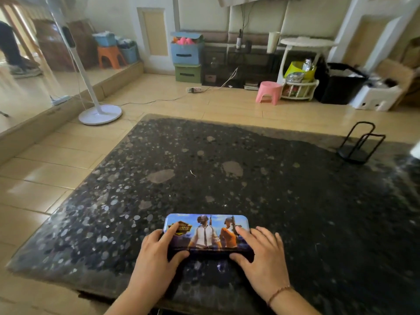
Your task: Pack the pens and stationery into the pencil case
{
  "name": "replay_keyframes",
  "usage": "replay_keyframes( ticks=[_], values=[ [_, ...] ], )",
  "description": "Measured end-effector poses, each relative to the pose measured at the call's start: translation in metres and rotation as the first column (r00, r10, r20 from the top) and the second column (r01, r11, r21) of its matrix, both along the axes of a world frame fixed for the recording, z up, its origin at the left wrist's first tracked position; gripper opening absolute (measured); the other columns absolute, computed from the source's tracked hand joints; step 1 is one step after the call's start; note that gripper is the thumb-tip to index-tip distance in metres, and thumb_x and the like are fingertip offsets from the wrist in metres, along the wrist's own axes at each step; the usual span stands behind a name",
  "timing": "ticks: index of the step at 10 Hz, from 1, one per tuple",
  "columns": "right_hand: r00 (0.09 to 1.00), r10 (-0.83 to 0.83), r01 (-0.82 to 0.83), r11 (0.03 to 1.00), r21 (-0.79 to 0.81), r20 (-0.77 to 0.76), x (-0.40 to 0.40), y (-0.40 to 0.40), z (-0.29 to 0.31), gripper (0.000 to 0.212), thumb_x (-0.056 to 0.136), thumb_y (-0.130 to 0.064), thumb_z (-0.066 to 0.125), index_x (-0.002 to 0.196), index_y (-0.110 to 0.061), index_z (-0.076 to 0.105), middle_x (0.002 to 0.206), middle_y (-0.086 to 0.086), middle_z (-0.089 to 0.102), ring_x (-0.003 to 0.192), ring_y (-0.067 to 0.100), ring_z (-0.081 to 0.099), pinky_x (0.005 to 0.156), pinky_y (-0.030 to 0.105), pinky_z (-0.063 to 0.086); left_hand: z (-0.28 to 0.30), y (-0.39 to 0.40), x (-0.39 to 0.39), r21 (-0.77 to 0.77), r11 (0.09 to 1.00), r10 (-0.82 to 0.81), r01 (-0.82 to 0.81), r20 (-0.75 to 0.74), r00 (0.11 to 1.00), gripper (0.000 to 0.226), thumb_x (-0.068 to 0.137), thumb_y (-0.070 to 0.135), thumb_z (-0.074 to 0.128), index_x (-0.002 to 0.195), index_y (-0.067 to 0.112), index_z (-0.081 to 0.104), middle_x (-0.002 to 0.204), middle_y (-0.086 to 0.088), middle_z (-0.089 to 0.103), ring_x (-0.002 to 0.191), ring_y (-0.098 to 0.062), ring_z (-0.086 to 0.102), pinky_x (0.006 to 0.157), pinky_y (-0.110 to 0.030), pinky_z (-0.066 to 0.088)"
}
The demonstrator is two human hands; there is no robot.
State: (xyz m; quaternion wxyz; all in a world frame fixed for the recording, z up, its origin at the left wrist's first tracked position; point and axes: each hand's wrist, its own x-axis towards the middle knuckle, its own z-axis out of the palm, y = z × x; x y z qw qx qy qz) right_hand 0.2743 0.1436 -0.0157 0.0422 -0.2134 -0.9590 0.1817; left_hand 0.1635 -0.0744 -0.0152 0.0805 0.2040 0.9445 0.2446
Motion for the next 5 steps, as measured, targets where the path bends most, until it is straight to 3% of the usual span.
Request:
replay_keyframes(
  ticks=[2,3,4,5],
  values=[
    [0.959,-0.189,0.189,0.982,-0.02,-0.21,-0.004,0.068,-0.002,0.058,0.07,-0.043,0.076,0.125,-0.032,0.058,0.114,-0.006,0.061,0.116,0.018,0.048,0.105,0.044,0.033,0.002,0.09,-0.018,0.102,0.993,-0.059,0.06,-0.014,0.998,0.07,0.084,0.046,0.066,0.145,0.036,0.033,0.14,0.002,0.043,0.129,-0.018,0.033,0.107,-0.027,0.027],
    [0.961,-0.226,0.228,0.974,-0.008,-0.157,-0.001,0.107,0.0,0.059,0.073,-0.045,0.073,0.127,-0.034,0.054,0.115,-0.006,0.06,0.115,0.018,0.048,0.101,0.039,0.037,-0.004,0.135,-0.018,0.122,0.987,-0.102,0.104,-0.022,0.994,0.067,0.086,0.043,0.065,0.145,0.034,0.035,0.138,0.0,0.045,0.126,-0.019,0.035,0.107,-0.026,0.027],
    [0.978,-0.198,0.201,0.979,0.04,-0.062,0.003,0.125,0.0,0.062,0.077,-0.057,0.061,0.133,-0.038,0.045,0.127,-0.01,0.054,0.123,0.013,0.041,0.106,0.037,0.032,-0.013,0.151,-0.018,0.133,0.986,-0.091,0.099,-0.066,0.994,0.064,0.086,0.043,0.064,0.144,0.035,0.036,0.136,0.0,0.046,0.122,-0.02,0.036,0.104,-0.03,0.03],
    [0.983,-0.158,0.154,0.987,0.05,0.093,0.009,0.121,-0.001,0.071,0.082,-0.063,0.049,0.143,-0.041,0.019,0.146,-0.009,0.035,0.137,0.015,0.023,0.115,0.044,0.018,-0.014,0.149,-0.013,0.062,0.992,-0.102,0.106,-0.063,0.993,0.07,0.088,0.044,0.061,0.148,0.037,0.025,0.149,-0.001,0.033,0.13,-0.022,0.029,0.107,-0.035,0.028]
  ],
)
